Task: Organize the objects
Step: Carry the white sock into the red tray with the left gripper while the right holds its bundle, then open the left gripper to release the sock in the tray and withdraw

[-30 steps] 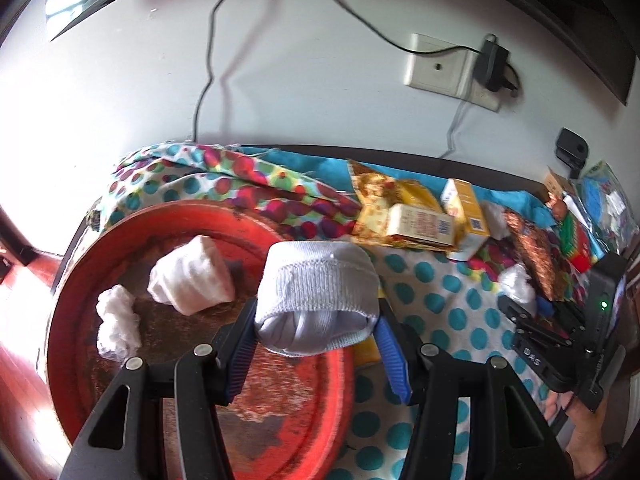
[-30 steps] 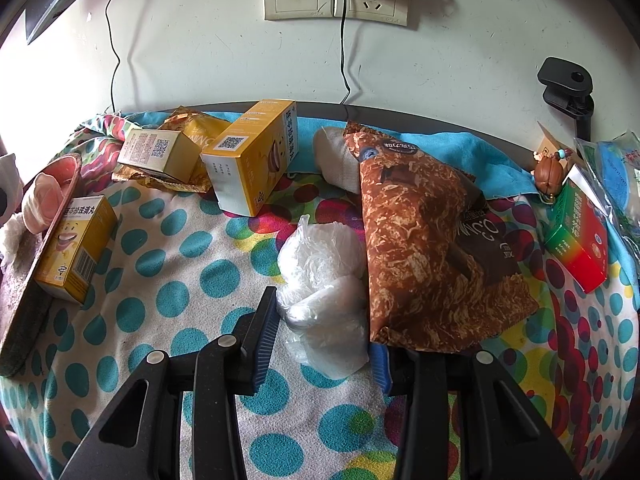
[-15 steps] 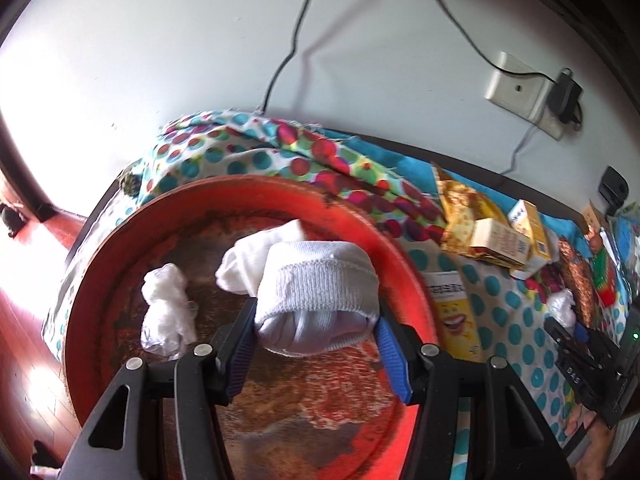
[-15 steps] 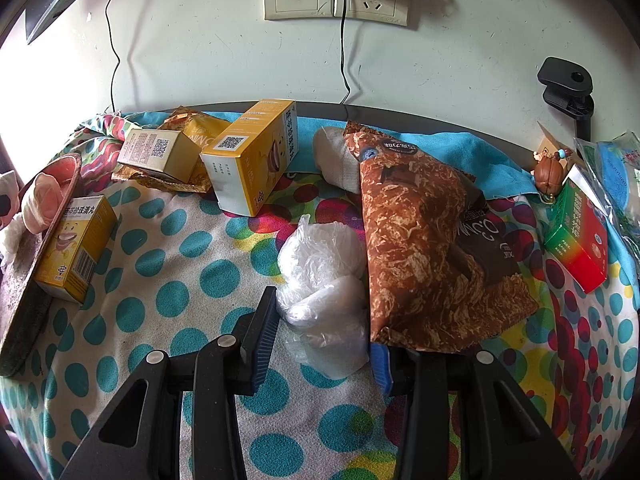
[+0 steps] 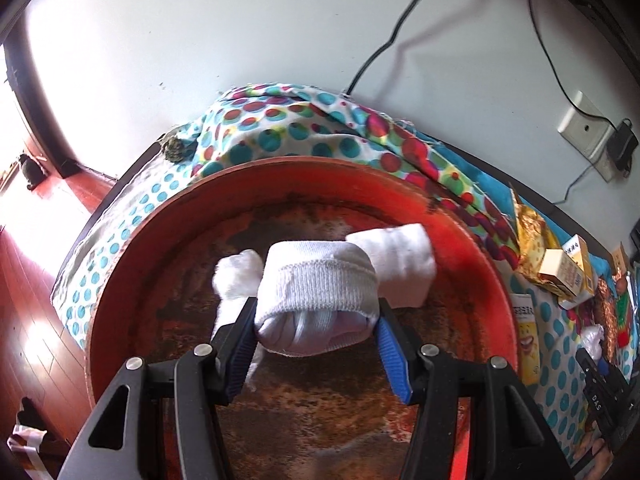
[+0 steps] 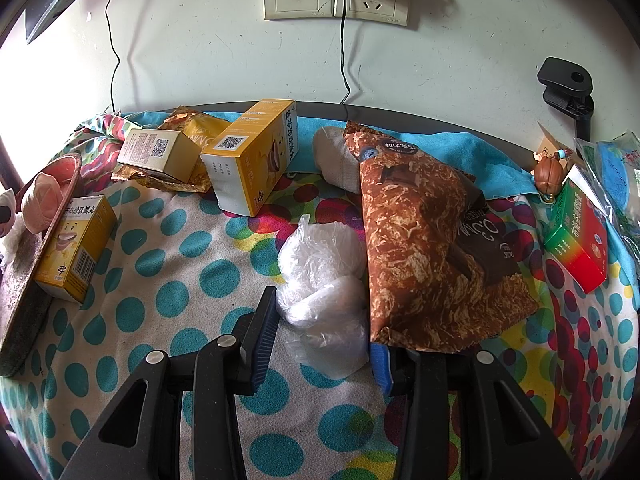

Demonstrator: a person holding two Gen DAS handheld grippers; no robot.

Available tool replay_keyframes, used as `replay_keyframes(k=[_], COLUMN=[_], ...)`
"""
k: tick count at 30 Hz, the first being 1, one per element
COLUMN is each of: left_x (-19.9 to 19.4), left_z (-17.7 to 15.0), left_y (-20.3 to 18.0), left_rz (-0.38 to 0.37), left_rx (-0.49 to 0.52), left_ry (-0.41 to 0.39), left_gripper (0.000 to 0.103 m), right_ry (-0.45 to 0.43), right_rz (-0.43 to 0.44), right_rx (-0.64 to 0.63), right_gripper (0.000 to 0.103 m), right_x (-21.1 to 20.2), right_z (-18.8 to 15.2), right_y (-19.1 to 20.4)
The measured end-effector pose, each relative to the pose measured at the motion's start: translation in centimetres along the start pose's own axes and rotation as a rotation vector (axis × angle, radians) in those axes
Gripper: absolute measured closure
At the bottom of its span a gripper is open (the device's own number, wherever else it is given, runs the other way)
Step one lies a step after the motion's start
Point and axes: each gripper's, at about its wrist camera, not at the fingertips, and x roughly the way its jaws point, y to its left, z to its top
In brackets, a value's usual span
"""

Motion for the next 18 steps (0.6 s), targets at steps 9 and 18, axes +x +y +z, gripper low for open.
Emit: replay_keyframes(k=[9,18], left_x=[0.4,0.6], left_z=[0.2,0.2], left_y=[3.0,3.2], left_rz=[0.024,0.025], left_rx=[-0.051,-0.054], left_ry=[0.006,0.01], left_gripper=[0.046,0.046], right_ry=[0.001,0.001], right_rz=[0.0,0.0], right_rx=[-0.001,-0.002], right_gripper=[0.063,0.062], right_x=[0.0,0.0], right_z=[0.1,0.1], right_y=[-0.1,-0.2])
